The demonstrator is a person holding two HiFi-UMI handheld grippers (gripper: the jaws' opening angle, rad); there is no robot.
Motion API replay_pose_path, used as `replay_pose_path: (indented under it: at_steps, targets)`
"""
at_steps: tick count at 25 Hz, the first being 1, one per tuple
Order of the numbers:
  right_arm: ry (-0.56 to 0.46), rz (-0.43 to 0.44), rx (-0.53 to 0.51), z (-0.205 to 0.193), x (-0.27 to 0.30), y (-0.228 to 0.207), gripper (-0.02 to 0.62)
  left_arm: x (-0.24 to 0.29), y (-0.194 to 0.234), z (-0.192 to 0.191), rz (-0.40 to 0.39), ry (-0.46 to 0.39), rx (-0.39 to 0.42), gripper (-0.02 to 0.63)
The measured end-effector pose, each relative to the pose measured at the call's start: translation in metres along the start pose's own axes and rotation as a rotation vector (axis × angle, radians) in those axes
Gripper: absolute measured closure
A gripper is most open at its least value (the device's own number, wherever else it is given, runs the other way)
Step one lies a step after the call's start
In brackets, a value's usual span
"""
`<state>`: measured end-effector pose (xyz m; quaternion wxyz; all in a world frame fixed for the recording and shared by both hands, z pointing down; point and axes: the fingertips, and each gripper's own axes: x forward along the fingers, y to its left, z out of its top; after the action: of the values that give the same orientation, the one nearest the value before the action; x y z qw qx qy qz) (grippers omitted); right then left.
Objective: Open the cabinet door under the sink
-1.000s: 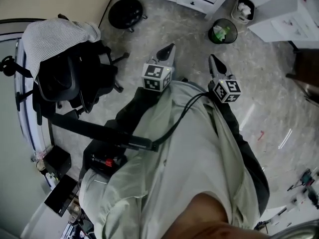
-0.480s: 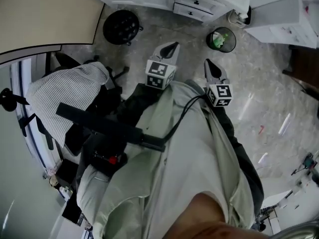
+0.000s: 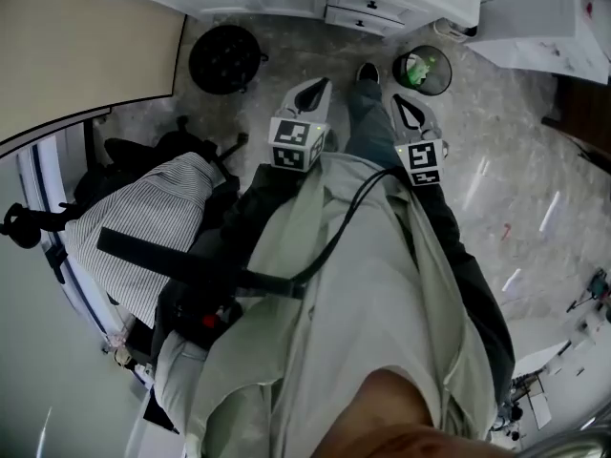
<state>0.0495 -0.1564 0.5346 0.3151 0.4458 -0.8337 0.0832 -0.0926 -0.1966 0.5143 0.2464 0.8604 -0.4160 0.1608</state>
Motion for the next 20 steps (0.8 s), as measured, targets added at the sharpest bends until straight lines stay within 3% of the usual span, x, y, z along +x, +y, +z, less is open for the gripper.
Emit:
replay_pose_path:
  at_steps: [5,11,16,18,20]
  targets:
    - [0.052,0.015,-0.126,-0.015,0.056,-0.037,0.594,-0.008,0.043,-0.004,0.144,0.024,-0.053,0.598]
    - [0.004,0.013,-0.103,-0.022,0.158,-0.090,0.578,0.007,0.087,-0.022,0.304,0.063,-0.137,0.598]
    - [0.048,0.062,-0.047,-0.053,0.241,-0.104,0.473,0.045,0.086,-0.037,0.317,0.083,-0.200,0.598]
    - [0.081,0.041,-0.050,-0.070,0.263,-0.107,0.394,0.052,0.073,-0.047,0.295,0.106,-0.216,0.598]
    - [0.101,0.009,-0.049,-0.082,0.278,-0.116,0.370,0.057,0.060,-0.056,0.272,0.128,-0.229,0.598]
